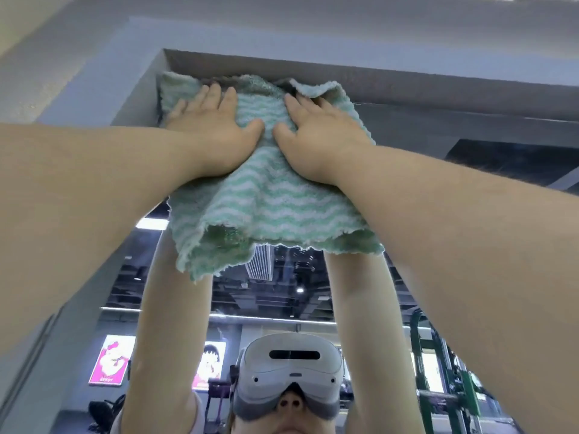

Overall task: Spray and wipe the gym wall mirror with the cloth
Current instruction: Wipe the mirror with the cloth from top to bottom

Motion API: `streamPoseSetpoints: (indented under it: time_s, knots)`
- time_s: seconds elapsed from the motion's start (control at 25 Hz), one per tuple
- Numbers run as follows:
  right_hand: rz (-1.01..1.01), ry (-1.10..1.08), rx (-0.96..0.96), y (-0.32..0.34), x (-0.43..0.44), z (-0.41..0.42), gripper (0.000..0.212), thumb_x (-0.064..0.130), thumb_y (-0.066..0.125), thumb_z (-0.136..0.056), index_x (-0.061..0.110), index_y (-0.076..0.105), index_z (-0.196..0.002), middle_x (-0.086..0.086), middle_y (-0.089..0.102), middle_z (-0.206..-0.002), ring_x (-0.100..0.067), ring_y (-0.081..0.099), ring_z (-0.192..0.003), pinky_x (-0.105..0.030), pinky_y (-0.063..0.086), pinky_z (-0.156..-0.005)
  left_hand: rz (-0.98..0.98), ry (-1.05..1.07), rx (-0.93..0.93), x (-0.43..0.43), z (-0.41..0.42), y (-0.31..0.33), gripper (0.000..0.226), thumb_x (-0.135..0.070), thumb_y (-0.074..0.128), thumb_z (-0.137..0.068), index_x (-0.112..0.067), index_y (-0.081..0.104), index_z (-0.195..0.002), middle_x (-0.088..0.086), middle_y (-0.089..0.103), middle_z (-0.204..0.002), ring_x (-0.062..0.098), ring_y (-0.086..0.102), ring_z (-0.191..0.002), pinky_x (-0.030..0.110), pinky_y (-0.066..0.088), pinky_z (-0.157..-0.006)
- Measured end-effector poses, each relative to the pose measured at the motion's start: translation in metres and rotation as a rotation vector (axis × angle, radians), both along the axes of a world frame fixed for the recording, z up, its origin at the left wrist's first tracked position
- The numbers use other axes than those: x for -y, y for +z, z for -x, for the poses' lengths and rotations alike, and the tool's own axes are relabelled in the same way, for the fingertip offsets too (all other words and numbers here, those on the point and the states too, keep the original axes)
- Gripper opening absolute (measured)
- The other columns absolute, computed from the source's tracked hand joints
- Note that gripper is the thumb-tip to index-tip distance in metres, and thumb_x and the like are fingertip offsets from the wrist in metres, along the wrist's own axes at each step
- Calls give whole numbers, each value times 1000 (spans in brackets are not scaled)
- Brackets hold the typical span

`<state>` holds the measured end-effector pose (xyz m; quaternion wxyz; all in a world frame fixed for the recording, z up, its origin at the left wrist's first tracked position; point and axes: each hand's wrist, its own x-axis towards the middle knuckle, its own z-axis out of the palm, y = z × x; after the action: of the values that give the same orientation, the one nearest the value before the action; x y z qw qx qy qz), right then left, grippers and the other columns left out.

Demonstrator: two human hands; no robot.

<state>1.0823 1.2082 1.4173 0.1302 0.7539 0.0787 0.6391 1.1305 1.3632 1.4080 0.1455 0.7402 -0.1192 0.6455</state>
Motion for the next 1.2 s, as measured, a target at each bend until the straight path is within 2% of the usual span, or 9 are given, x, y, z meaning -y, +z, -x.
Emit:
streamPoseSetpoints:
  time_s: [0.36, 0.48, 0.64, 0.96, 1.08, 1.2]
  knots:
    - [-90, -36, 36, -16, 148, 47, 67, 55, 25, -98, 25, 9, -156, 5, 2, -163, -14, 3, -149, -33, 6, -120, -142, -87, 91, 146, 39, -9, 77, -66, 17, -92, -24, 2, -155, 3, -7, -163, 15, -5, -149, 38, -2, -120]
    - [-122, -48, 45, -27, 171, 53, 68, 55, 24, -97, 24, 8, -155, 4, 1, -163, -14, 2, -149, -35, 6, -121, -179, -104, 106, 168, 44, -20, 75, -65, 17, -93, -25, 1, -155, 2, -9, -163, 13, -7, -149, 37, -3, -120]
    - [-155, -78, 53, -33, 137, 40, 70, 58, 19, -96, 24, 4, -155, -1, -3, -163, -20, -1, -149, -39, 1, -121, -167, -100, 115, 140, 37, -33, 72, -63, 16, -95, -26, 0, -155, -1, -10, -162, 12, -8, -148, 34, -4, -119]
    - [37, -59, -18, -29, -14, -7, 65, 58, 18, -97, 33, 3, -155, 2, -2, -163, -21, -1, -149, -40, -3, -120, -15, -51, 14, -14, -7, -51, 70, -58, 19, -97, -24, -1, -156, 0, -10, -163, 13, -6, -149, 33, -2, -118]
    - [13, -44, -20, -23, -44, -15, 62, 53, 18, -97, 34, 5, -155, 3, -2, -163, -20, -2, -149, -41, -4, -120, -12, -53, 13, -28, -11, -52, 71, -57, 19, -98, -22, 0, -156, 2, -9, -163, 15, -6, -149, 33, -1, -118]
    - [23, -34, -29, -24, -41, -13, 60, 48, 19, -99, 31, 7, -155, 3, 1, -163, -18, 1, -149, -36, -3, -120, 9, -56, 1, -27, -8, -44, 72, -58, 19, -97, -20, 0, -155, 4, -8, -163, 17, -5, -149, 36, 0, -118]
